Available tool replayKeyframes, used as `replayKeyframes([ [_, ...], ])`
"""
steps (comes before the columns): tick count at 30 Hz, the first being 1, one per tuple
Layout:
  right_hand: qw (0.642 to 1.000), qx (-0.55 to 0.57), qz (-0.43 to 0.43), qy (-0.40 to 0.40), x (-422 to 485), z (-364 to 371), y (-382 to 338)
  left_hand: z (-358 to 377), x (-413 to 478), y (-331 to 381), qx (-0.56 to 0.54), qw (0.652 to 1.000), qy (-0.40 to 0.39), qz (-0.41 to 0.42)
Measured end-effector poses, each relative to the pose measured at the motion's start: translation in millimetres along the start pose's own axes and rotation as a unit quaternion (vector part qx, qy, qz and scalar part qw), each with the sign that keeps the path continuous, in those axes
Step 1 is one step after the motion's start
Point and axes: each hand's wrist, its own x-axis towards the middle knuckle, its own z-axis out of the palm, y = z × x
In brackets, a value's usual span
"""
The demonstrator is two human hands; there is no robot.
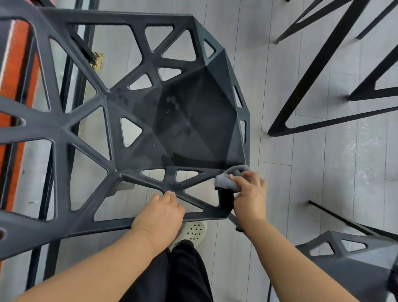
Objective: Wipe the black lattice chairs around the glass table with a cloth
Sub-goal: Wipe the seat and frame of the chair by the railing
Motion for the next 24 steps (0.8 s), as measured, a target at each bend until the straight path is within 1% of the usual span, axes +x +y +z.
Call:
replayKeyframes([
  [3, 0.999, -0.044, 0.018, -0.024, -6, -4, -9, -4, -4, -9, 0.02, 0.998, 0.007, 0.066],
  [5, 0.997, -0.066, 0.026, -0.016, -13, -1, -15, -1, -11, -17, 0.03, 0.995, -0.006, 0.093],
  [7, 0.997, -0.075, 0.031, -0.011, -27, 7, -23, 7, -19, -25, 0.03, 0.991, 0.046, 0.122],
  [8, 0.997, -0.074, 0.034, -0.012, -36, 13, -27, 8, -25, -32, 0.027, 0.99, 0.055, 0.13],
  [9, 0.996, -0.072, 0.04, -0.019, -46, 20, -32, 13, -31, -39, 0.033, 0.99, 0.025, 0.136],
  [11, 0.995, -0.071, 0.057, -0.034, -68, 34, -43, 24, -44, -54, 0.069, 0.982, -0.036, 0.175],
  [13, 0.994, -0.069, 0.066, -0.043, -85, 47, -56, 29, -56, -74, 0.107, 0.97, -0.056, 0.213],
  [15, 0.991, -0.073, 0.071, -0.084, -98, 58, -72, 39, -64, -101, 0.131, 0.956, -0.054, 0.257],
  [16, 0.989, -0.075, 0.069, -0.111, -104, 63, -80, 41, -68, -117, 0.112, 0.955, -0.051, 0.271],
  [17, 0.986, -0.076, 0.061, -0.132, -108, 67, -88, 42, -71, -134, 0.118, 0.948, -0.044, 0.291],
  [18, 0.985, -0.072, 0.05, -0.149, -110, 71, -98, 41, -74, -150, 0.133, 0.941, 0.005, 0.312],
  [19, 0.983, -0.07, 0.035, -0.166, -110, 73, -107, 37, -76, -162, 0.137, 0.943, 0.023, 0.303],
  [20, 0.98, -0.074, 0.024, -0.183, -108, 75, -116, 31, -79, -171, 0.138, 0.949, 0.025, 0.282],
  [21, 0.976, -0.085, 0.014, -0.2, -104, 75, -123, 27, -79, -176, 0.151, 0.952, -0.006, 0.266],
  [22, 0.974, -0.092, 0.003, -0.206, -98, 73, -129, 30, -80, -180, 0.145, 0.953, -0.008, 0.265],
  [23, 0.976, -0.089, -0.007, -0.201, -90, 70, -134, 37, -80, -181, 0.153, 0.951, -0.015, 0.27],
  [24, 0.979, -0.081, -0.021, -0.185, -82, 64, -138, 39, -82, -176, 0.133, 0.959, -0.031, 0.247],
])
